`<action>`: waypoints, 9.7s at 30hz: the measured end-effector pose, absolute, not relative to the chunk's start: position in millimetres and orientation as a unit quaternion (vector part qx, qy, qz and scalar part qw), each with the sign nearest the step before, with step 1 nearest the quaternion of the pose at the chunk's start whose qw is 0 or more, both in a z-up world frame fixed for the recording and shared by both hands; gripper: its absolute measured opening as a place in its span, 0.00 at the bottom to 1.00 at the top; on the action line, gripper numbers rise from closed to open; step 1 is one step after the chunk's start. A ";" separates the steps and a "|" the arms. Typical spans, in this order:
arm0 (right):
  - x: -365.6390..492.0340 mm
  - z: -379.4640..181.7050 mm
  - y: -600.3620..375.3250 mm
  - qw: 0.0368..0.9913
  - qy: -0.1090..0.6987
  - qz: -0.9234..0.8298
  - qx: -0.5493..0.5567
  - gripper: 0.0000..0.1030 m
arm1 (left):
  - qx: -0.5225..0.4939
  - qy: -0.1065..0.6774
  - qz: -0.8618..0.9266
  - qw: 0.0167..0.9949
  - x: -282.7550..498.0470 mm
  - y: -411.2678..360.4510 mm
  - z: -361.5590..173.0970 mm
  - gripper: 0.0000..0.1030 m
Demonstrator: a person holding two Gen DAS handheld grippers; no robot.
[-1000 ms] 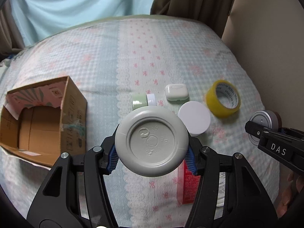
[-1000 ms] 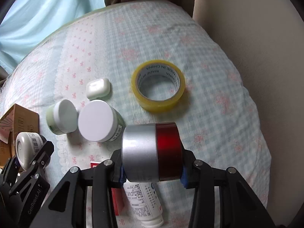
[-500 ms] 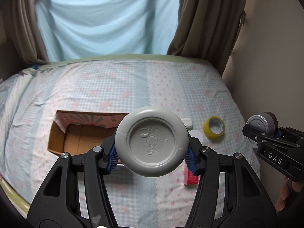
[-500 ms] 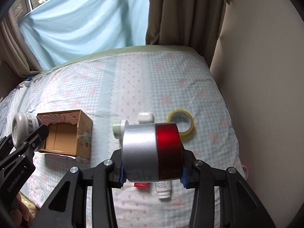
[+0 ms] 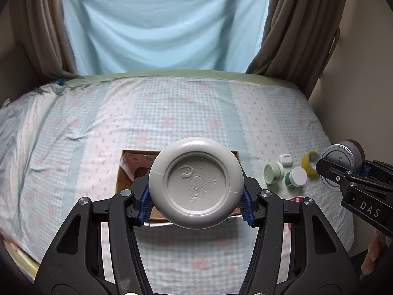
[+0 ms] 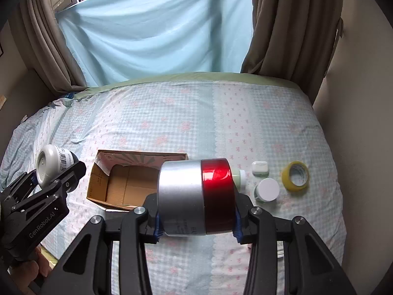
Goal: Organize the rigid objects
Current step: 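Carry both jars into the cardboard box and open both tools, then lift both tools out of the box back toward the jars, then grasp the pale green jar with the left tool while the right tool grasps the green jar, then carry both jars into the cardboard box and open both tools, then lift both tools out of the box and move toward the red box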
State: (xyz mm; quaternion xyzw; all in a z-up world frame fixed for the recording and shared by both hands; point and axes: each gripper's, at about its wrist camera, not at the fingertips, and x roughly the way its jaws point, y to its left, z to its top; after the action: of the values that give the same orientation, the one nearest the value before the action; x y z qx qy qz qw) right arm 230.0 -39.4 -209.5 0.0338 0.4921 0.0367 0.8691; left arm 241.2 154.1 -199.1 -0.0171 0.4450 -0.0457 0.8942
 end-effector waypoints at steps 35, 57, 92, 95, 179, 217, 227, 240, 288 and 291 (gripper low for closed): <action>345.5 -499.6 102.4 0.687 0.712 0.142 -0.028 0.38 | -0.011 0.700 -0.017 0.714 414.3 228.0 -504.9 0.51; 298.0 -467.6 99.9 0.700 0.691 0.175 0.050 1.00 | 0.006 0.638 -0.025 0.770 391.9 238.0 -424.9 1.00; 142.3 -228.6 -139.3 0.838 0.540 -0.011 0.085 1.00 | -0.007 0.510 -0.089 0.855 190.3 100.2 -211.7 1.00; 139.4 -233.1 -176.2 0.839 0.540 0.001 0.067 1.00 | -0.022 0.510 -0.076 0.857 183.7 60.6 -212.7 1.00; 282.7 -450.6 -254.9 0.809 0.580 0.090 0.019 0.61 | -0.025 0.594 -0.088 0.799 331.9 -114.4 -421.1 0.38; 276.9 -255.6 -18.0 0.821 0.549 0.150 0.036 0.61 | -0.080 0.555 -0.029 0.827 279.8 230.9 -258.2 0.38; 313.4 -322.9 42.6 0.792 0.593 0.113 0.088 0.61 | -0.049 0.618 -0.052 0.783 313.9 278.8 -350.5 0.38; 363.9 -405.0 61.1 0.767 0.631 0.085 0.080 0.61 | 0.005 0.663 -0.069 0.745 354.3 258.1 -432.3 0.38; 233.1 -254.9 19.9 0.829 0.552 0.078 0.031 1.00 | 0.003 0.563 -0.082 0.822 221.6 225.3 -256.5 1.00; 209.6 -231.9 3.4 0.833 0.548 0.076 0.030 1.00 | 0.001 0.551 -0.093 0.829 206.5 207.9 -236.3 1.00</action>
State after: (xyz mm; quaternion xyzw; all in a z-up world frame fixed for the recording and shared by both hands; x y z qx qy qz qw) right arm 209.6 3.4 -231.9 0.0304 0.5477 0.0756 0.8327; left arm 206.5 207.9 -236.3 0.0013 0.5508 -0.0931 0.8294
